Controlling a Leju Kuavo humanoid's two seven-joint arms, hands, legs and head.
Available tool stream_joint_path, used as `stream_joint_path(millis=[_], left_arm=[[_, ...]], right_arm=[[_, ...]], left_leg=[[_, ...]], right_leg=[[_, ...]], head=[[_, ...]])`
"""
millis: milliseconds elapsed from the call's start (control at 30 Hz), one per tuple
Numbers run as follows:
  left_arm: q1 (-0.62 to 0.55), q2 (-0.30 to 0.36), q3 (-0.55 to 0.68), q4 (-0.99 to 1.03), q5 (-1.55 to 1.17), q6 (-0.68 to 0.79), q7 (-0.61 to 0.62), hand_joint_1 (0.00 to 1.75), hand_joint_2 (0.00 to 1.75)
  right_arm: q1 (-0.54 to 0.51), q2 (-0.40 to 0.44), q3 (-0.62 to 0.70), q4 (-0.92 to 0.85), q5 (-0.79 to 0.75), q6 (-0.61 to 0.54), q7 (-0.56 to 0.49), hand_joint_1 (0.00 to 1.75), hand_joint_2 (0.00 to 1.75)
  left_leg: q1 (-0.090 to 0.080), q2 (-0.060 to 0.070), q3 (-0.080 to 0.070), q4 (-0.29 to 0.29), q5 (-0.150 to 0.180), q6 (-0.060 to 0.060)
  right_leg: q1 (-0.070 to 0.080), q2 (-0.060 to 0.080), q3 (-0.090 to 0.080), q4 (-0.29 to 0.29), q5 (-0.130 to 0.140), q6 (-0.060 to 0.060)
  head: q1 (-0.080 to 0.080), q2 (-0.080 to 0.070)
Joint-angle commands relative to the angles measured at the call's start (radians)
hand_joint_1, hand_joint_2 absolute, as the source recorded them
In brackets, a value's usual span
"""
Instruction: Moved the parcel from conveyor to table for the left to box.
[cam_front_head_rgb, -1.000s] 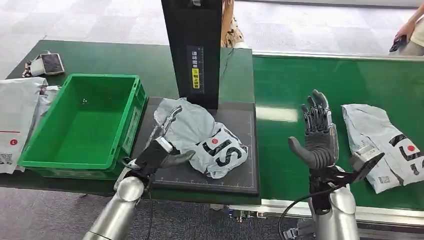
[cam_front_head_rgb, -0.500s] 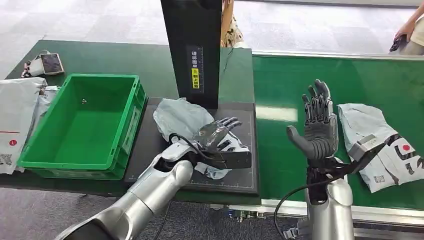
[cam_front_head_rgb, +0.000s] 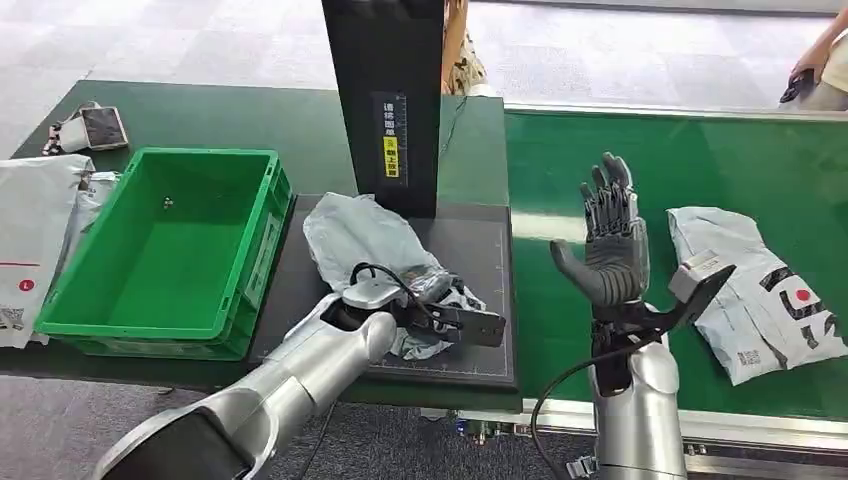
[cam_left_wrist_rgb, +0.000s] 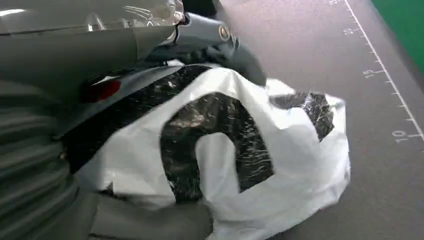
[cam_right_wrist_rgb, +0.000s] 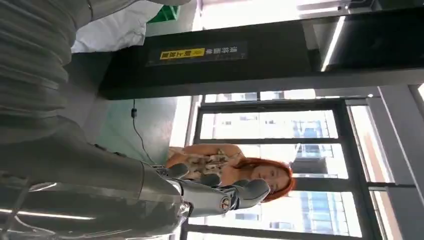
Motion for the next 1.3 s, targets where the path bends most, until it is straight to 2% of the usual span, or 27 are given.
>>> stream_joint_path(millis=[33,333,467,567,633,700,800,900,1000,1067,1233,1267,1300], left_arm=[[-0.034,0.0,-0.047,0.11,0.002,-0.017,0.003,1.75,1.75],[-0.053,0.021,-0.014,0.105,-0.012,0.058,-0.034,1.75,1.75],[-0.065,0.018,0.006,0.087,-0.035,0.167,-0.063,1.75,1.75],[-0.076,0.035,-0.009,0.052,-0.09,0.301,-0.082,1.75,1.75],[-0.091,0.062,-0.025,0.008,-0.146,0.384,-0.06,1.75,1.75],[-0.12,0.118,-0.038,-0.078,-0.238,0.432,-0.027,1.75,1.75],[-0.144,0.189,-0.008,-0.208,-0.31,0.432,-0.054,1.75,1.75],[-0.159,0.225,-0.01,-0.287,-0.386,0.48,-0.062,1.75,1.75],[-0.168,0.302,0.029,-0.449,-0.427,0.486,-0.064,1.75,1.75],[-0.195,0.348,0.048,-0.455,-0.428,0.446,0.004,1.75,1.75],[-0.199,0.351,0.06,-0.43,-0.428,0.472,-0.017,1.75,1.75],[-0.219,0.36,0.066,-0.388,-0.428,0.414,0.13,1.75,1.75],[-0.227,0.373,0.103,-0.36,-0.428,0.41,0.144,1.75,1.75]], right_arm=[[-0.033,0.006,-0.005,0.075,-0.005,-0.003,0.0,0.0,1.75],[-0.007,-0.002,-0.021,0.051,-0.016,0.006,0.0,0.0,1.75],[0.014,-0.009,-0.027,0.023,-0.017,0.008,0.001,0.0,1.75],[0.038,-0.015,-0.039,-0.01,-0.021,0.01,0.0,0.0,1.75],[0.058,-0.022,-0.05,-0.05,-0.023,0.011,0.0,0.0,1.75],[0.087,-0.035,-0.07,-0.09,-0.024,0.015,0.0,0.0,1.75],[0.102,-0.045,-0.094,-0.084,-0.033,0.02,-0.002,0.0,1.75],[0.121,-0.048,-0.093,-0.084,-0.024,0.018,-0.011,0.0,1.75],[0.16,-0.056,-0.096,-0.131,-0.03,0.023,-0.014,0.0,1.75],[0.161,-0.056,-0.093,-0.146,-0.036,0.027,-0.009,0.0,1.75],[0.155,-0.057,-0.085,-0.145,-0.042,0.025,0.0,0.0,1.75],[0.151,-0.054,-0.08,-0.143,-0.042,0.026,0.0,0.0,1.75],[0.15,-0.054,-0.073,-0.144,-0.041,0.027,0.002,0.0,1.75]], left_leg=[[0.0,0.003,0.004,-0.002,-0.001,0.0],[0.0,0.002,0.003,-0.001,0.0,0.0],[0.0,0.002,0.005,-0.002,-0.001,0.0],[0.0,0.0,0.004,-0.002,0.0,0.0],[0.0,0.0,0.001,0.0,-0.001,0.0],[0.0,-0.001,0.003,0.0,-0.001,0.0],[0.0,0.0,0.0,0.001,0.0,-0.001],[0.0,0.001,0.0,0.001,0.0,-0.001],[0.0,0.0,0.0,0.0,0.0,-0.001],[0.0,0.001,0.0,0.001,-0.001,-0.001],[0.0,0.004,0.002,0.0,-0.001,-0.001],[0.001,0.003,0.002,0.0,0.0,-0.001],[0.0,0.001,0.001,0.0,0.0,0.0]], right_leg=[[0.0,0.002,0.003,-0.002,0.0,-0.001],[0.0,0.002,0.002,-0.001,0.0,-0.001],[0.001,0.001,0.005,-0.003,0.0,-0.002],[0.001,-0.001,0.004,-0.002,0.0,-0.001],[0.001,-0.001,0.001,0.0,-0.001,-0.001],[0.001,-0.002,0.003,0.0,-0.001,-0.002],[0.001,-0.001,0.0,0.0,-0.001,-0.001],[0.001,0.0,-0.001,0.0,0.0,-0.001],[0.001,0.0,0.0,0.0,-0.001,-0.001],[0.001,0.0,-0.001,0.001,-0.001,-0.001],[0.001,0.004,0.0,0.001,0.0,-0.001],[0.001,0.002,0.001,0.0,0.0,-0.002],[0.001,0.001,0.0,0.001,0.0,-0.001]], head=[[0.0,0.0],[0.0,0.0],[0.0,0.0],[0.0,0.0],[0.0,0.0],[0.0,0.0],[0.0,0.0],[0.0,0.0],[0.0,0.0],[0.0,0.0],[0.0,0.0],[0.0,0.0],[0.0,0.0]])
